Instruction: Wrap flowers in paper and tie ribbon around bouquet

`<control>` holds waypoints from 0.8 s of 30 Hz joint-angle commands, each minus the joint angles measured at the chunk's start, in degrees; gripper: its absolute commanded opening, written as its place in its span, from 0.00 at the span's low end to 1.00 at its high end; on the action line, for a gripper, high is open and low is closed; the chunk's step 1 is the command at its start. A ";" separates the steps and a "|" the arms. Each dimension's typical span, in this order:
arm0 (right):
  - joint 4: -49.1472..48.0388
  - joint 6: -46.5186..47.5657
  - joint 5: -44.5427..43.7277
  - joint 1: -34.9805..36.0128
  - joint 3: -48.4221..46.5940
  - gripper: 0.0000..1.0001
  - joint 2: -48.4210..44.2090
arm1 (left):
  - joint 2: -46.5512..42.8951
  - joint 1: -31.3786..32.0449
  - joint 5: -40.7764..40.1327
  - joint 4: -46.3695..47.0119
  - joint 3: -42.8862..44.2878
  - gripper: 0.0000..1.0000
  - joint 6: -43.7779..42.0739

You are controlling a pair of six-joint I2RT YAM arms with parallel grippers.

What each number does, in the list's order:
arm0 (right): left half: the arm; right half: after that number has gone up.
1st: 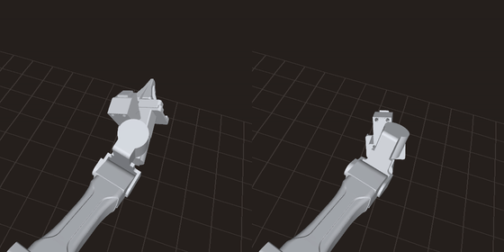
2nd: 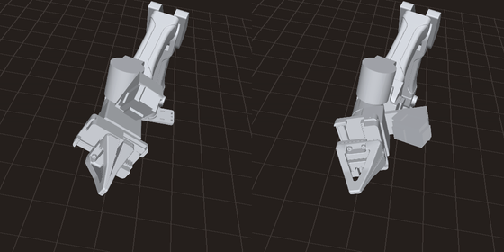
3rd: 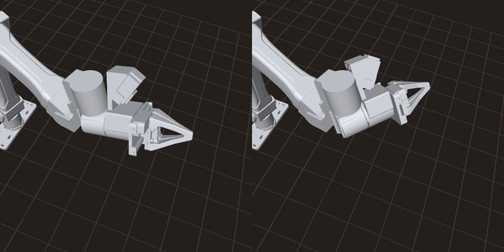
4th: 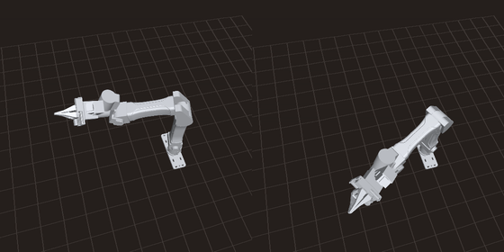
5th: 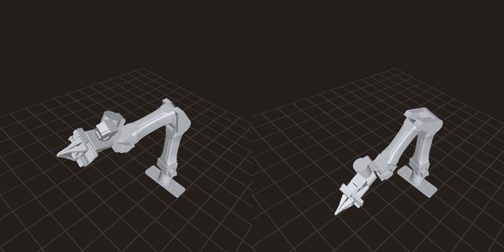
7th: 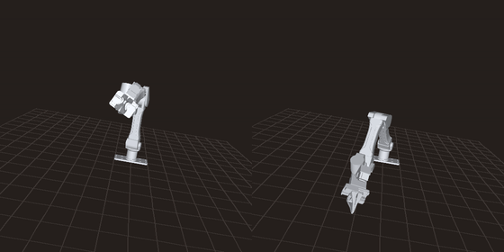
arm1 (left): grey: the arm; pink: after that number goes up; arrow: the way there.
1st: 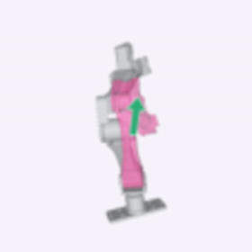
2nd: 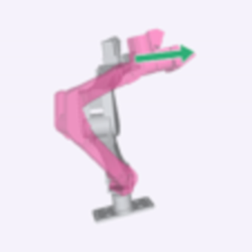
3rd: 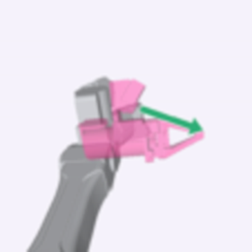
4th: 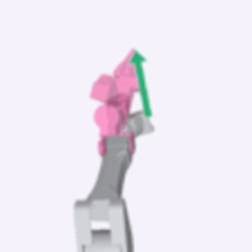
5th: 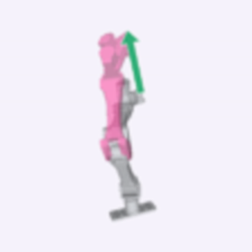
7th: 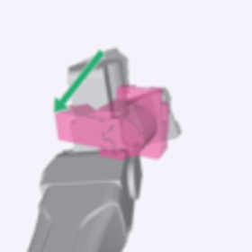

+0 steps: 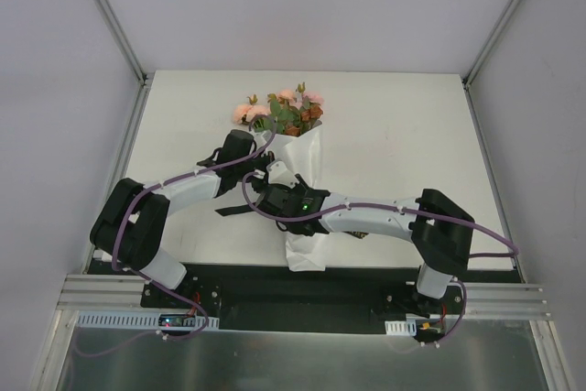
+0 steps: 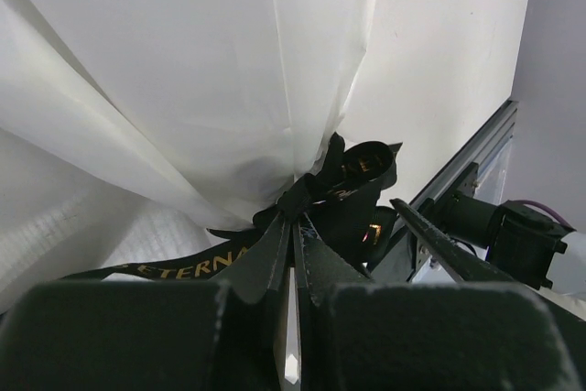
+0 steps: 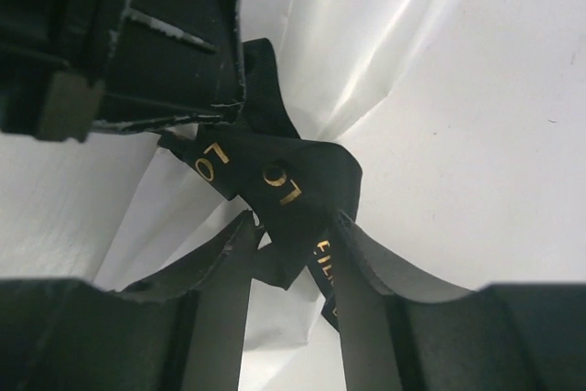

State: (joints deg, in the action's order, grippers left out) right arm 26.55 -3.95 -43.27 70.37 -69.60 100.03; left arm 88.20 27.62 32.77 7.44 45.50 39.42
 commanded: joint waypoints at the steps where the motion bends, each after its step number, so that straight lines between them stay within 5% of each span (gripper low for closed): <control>1: 2.63 -1.07 -5.51 0.82 -2.55 0.40 0.08 | -0.58 -0.72 0.54 0.29 1.18 0.00 0.31; 9: 2.20 -0.36 -4.46 0.82 -2.82 0.34 1.05 | -0.67 -0.72 0.36 0.29 0.91 0.00 0.75; 15: -0.18 0.96 -2.44 0.65 -2.64 0.45 2.27 | -1.10 -0.72 0.36 0.29 0.56 0.00 0.75; 24: 0.17 0.26 -2.61 0.12 -1.94 0.05 1.58 | -1.28 -0.90 -0.52 -0.41 0.56 0.00 0.66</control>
State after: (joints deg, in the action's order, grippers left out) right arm 26.63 -3.05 -45.60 70.78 -70.24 102.94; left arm 88.20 27.62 32.73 7.40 45.50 39.88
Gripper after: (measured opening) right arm 0.135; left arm 0.006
